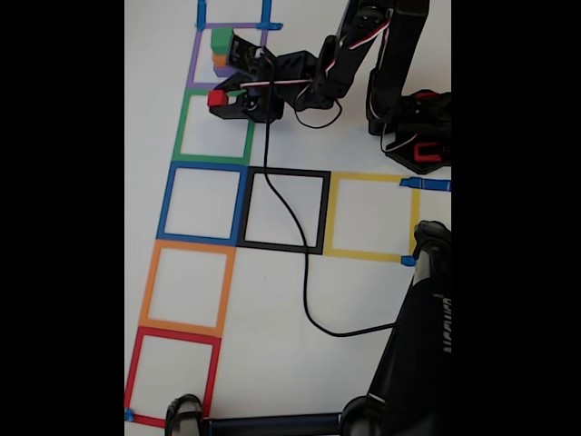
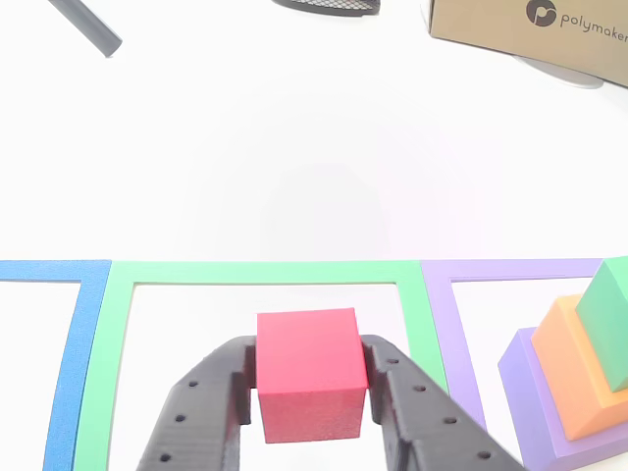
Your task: Tower of hanoi
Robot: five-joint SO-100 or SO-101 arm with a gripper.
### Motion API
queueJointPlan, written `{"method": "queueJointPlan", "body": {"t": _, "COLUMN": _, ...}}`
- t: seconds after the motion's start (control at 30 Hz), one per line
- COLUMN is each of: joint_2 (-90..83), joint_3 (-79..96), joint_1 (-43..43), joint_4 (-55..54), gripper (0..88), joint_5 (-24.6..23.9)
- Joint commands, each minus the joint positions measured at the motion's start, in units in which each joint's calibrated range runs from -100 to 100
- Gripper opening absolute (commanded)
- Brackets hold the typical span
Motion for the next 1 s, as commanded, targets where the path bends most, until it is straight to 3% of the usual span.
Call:
{"method": "queueJointPlan", "body": {"t": 0.0, "joint_2": 4.66, "joint_3": -0.24, "joint_1": -0.71, "joint_4": -8.67, "gripper": 5.9, "joint_5": 0.36}}
{"method": "queueJointPlan", "body": {"t": 0.23, "joint_2": 13.86, "joint_3": -2.61, "joint_1": 0.06, "joint_4": -17.49, "gripper": 6.0, "joint_5": 0.36}}
{"method": "queueJointPlan", "body": {"t": 0.97, "joint_2": 26.3, "joint_3": -11.15, "joint_1": 2.07, "joint_4": -20.25, "gripper": 6.1, "joint_5": 0.36}}
